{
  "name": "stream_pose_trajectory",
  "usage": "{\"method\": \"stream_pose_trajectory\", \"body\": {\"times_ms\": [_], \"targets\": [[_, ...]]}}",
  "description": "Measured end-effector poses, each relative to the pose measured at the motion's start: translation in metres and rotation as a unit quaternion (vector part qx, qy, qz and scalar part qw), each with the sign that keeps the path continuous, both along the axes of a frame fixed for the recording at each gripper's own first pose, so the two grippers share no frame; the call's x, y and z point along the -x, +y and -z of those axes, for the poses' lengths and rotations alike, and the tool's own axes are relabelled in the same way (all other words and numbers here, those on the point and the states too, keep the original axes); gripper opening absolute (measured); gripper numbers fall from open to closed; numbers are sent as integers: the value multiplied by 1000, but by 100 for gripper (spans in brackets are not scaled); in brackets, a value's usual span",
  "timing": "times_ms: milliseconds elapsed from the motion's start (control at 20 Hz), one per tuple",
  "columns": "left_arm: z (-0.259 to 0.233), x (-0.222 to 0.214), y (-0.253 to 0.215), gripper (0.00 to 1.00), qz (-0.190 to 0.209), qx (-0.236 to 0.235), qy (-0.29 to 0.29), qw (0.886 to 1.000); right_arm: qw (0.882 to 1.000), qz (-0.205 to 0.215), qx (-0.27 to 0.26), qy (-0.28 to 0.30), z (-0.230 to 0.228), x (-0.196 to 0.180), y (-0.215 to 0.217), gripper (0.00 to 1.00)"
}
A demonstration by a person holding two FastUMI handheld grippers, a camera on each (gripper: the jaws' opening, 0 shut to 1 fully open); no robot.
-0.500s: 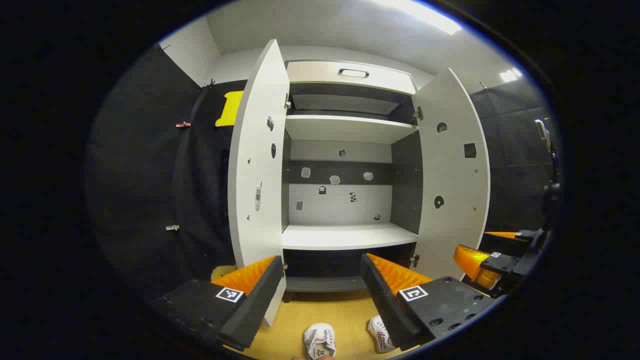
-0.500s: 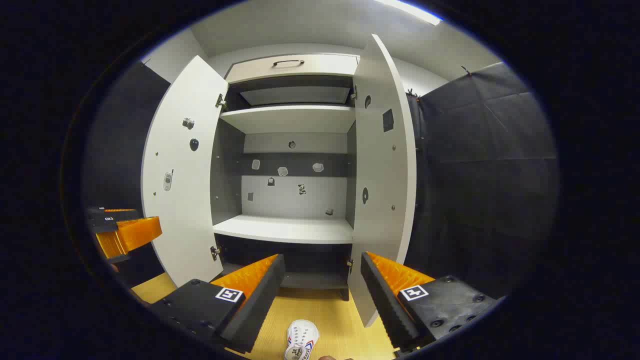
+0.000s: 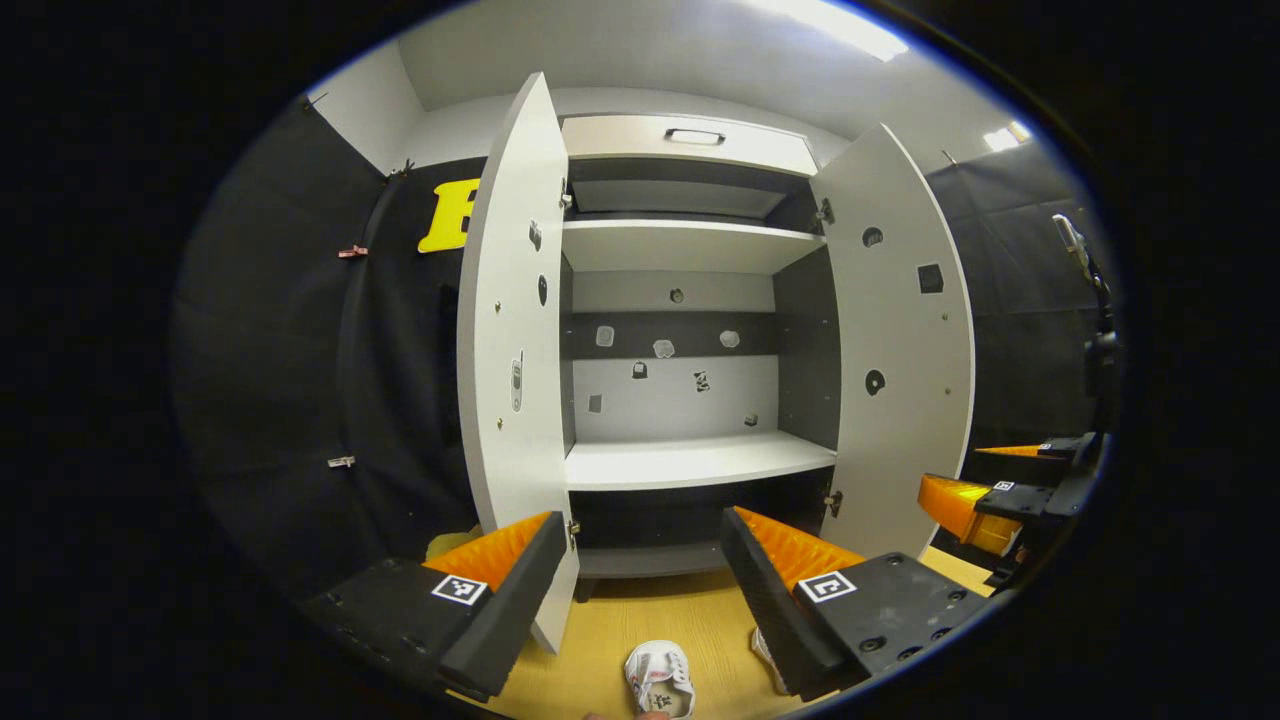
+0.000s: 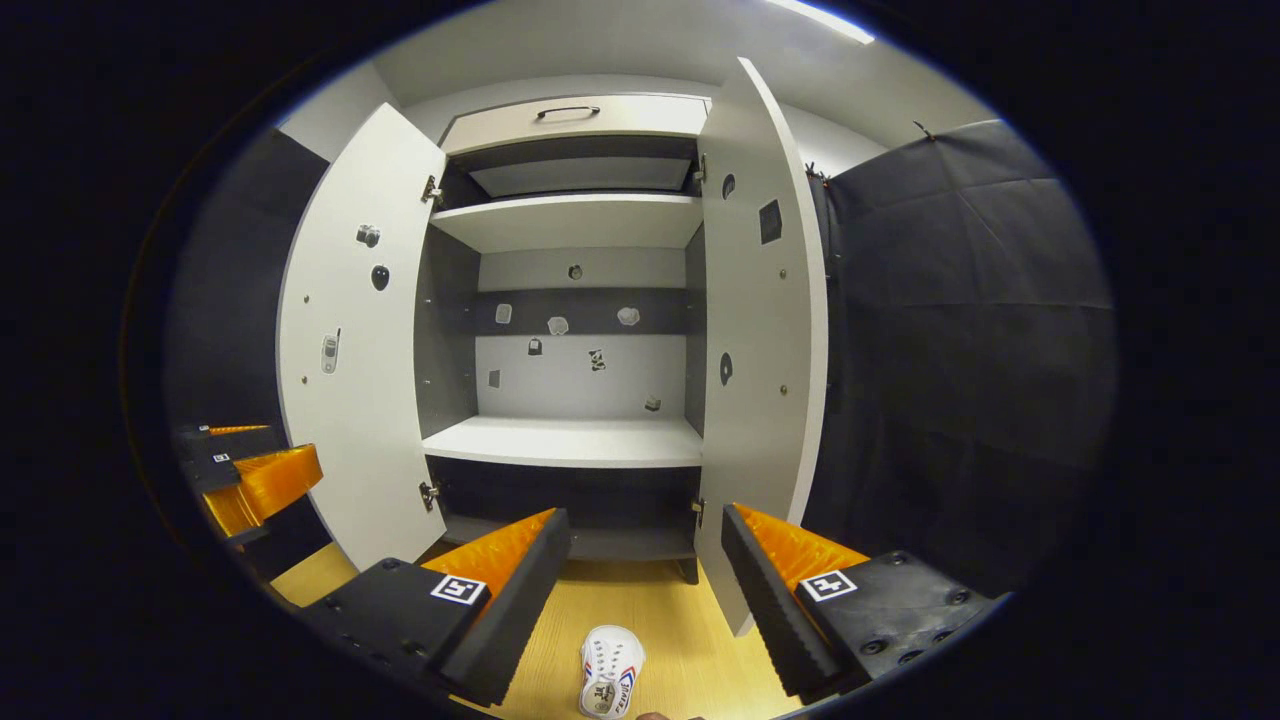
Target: Grab one shoe with the right hand and put it into the shoe cabinet, grab the other shoe with the left hand and put it into the shoe cabinet; then close the right door with the right hand and the left door with the left hand.
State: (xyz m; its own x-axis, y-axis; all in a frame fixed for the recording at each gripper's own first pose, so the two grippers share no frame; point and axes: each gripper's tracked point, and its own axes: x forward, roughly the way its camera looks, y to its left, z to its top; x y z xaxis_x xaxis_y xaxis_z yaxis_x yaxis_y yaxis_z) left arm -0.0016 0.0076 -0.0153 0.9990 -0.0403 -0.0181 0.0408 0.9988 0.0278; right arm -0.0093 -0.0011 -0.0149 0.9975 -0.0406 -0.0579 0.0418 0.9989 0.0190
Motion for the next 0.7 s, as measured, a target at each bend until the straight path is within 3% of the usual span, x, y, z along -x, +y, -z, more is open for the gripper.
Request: {"method": "stream_pose_trajectory", "body": {"times_ms": [700], "targets": [[25, 4, 23, 97, 22, -2, 5, 1000, 998, 14, -12, 65, 35, 3, 17, 98]]}}
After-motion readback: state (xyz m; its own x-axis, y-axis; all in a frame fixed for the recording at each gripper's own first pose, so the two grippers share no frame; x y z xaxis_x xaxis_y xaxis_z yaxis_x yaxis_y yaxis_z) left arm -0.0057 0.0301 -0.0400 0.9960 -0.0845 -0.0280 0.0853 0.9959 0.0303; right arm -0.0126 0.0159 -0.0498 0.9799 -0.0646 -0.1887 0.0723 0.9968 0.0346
